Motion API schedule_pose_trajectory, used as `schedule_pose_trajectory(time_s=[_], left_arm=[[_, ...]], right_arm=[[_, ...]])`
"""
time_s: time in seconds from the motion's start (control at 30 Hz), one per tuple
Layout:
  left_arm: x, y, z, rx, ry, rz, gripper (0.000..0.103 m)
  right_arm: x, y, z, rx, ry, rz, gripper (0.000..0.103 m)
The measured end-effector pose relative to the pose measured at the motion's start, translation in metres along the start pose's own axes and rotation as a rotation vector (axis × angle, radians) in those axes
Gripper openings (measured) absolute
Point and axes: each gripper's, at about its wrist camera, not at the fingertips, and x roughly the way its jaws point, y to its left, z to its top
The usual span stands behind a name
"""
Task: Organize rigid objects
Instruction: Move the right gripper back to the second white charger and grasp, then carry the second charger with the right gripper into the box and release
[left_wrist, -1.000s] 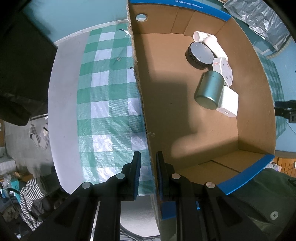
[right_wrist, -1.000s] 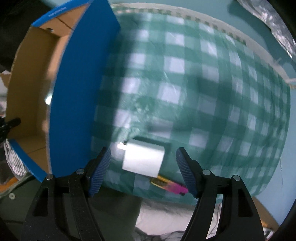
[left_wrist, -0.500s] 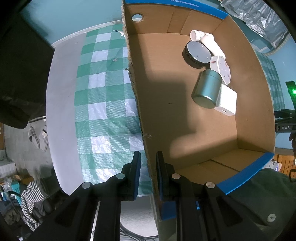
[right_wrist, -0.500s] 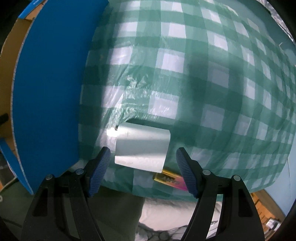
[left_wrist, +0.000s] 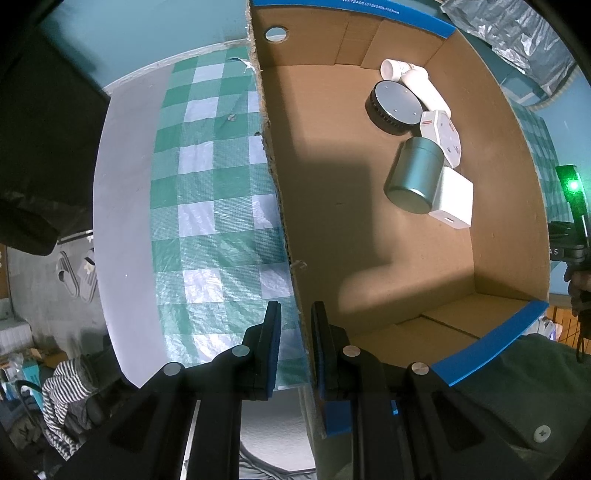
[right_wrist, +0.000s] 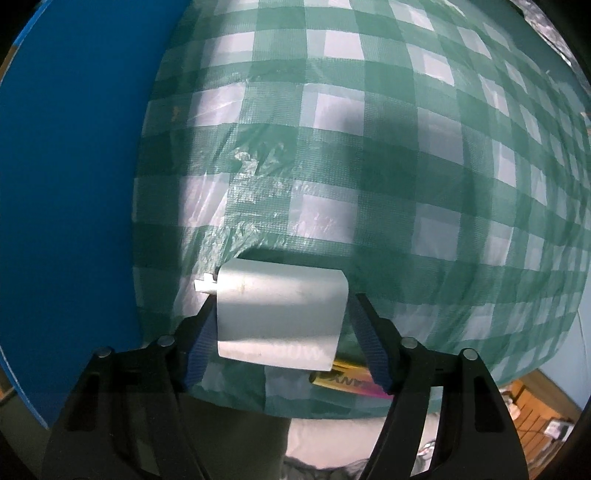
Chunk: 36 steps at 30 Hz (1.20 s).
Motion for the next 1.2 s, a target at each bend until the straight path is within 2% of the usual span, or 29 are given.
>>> schedule_pose_trajectory(time_s=[0.13, 0.37, 0.77, 1.2], left_arm=[[0.000, 0.001, 0.000, -0.002, -0.002, -0.003, 0.016], [0.001, 0.001, 0.000, 0.000, 0.002, -0.003, 0.016], [0.001, -0.004, 0.001, 0.005, -0.001, -0.003, 0.016], [-0.001, -0.003, 0.000, -0.007, -0.010, -0.006, 0.016]], right_arm=[[-0.001, 0.004, 0.008, -0.023, -0.018, -0.014, 0.062], [-0.001, 0.009, 0.006, -0.071, -0.020, -0.015, 0.058], [-0.041, 0.026, 0.016, -0.151, -0.059, -0.015, 0.058], [-0.089, 0.038, 0.041, -0.252, -0.109, -0.014, 0.058]])
